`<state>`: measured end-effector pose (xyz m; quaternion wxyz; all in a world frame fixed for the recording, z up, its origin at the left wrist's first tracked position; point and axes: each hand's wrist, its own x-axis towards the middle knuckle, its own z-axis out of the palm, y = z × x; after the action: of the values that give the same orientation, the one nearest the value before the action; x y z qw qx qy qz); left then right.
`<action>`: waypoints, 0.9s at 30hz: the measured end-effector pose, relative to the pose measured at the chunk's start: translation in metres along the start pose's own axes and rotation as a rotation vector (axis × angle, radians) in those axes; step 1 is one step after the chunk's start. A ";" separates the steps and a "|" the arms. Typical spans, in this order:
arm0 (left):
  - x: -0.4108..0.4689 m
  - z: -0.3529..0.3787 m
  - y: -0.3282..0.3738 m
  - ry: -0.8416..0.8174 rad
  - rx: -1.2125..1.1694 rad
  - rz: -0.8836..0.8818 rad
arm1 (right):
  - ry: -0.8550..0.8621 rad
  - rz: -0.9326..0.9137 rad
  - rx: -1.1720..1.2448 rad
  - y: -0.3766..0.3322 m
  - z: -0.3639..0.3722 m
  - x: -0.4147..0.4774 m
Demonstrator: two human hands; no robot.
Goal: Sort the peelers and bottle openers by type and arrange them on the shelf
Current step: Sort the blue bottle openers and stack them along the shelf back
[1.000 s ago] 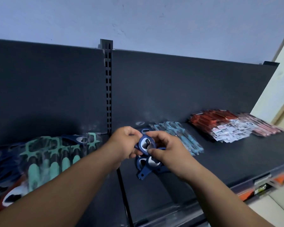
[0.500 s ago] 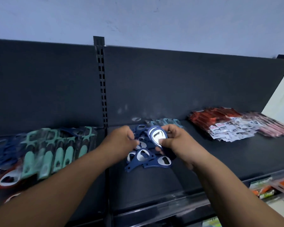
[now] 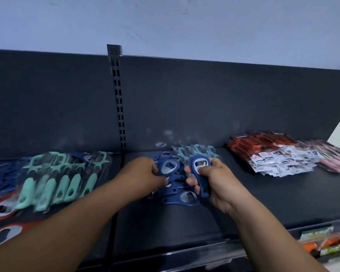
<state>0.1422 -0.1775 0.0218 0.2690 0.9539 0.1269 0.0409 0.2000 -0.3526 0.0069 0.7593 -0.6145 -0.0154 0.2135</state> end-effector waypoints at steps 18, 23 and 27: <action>0.005 0.038 0.019 -0.222 0.324 0.166 | 0.057 0.112 0.313 0.001 -0.024 0.007; 0.007 0.040 0.018 -0.184 0.383 0.175 | 0.037 0.083 0.285 0.002 -0.027 0.002; 0.004 0.037 0.018 -0.178 0.307 0.145 | 0.033 0.063 0.243 0.003 -0.028 -0.002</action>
<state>0.1556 -0.2103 -0.0004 0.1271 0.9902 0.0384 -0.0442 0.2050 -0.3791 -0.0018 0.8214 -0.5214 0.0424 0.2272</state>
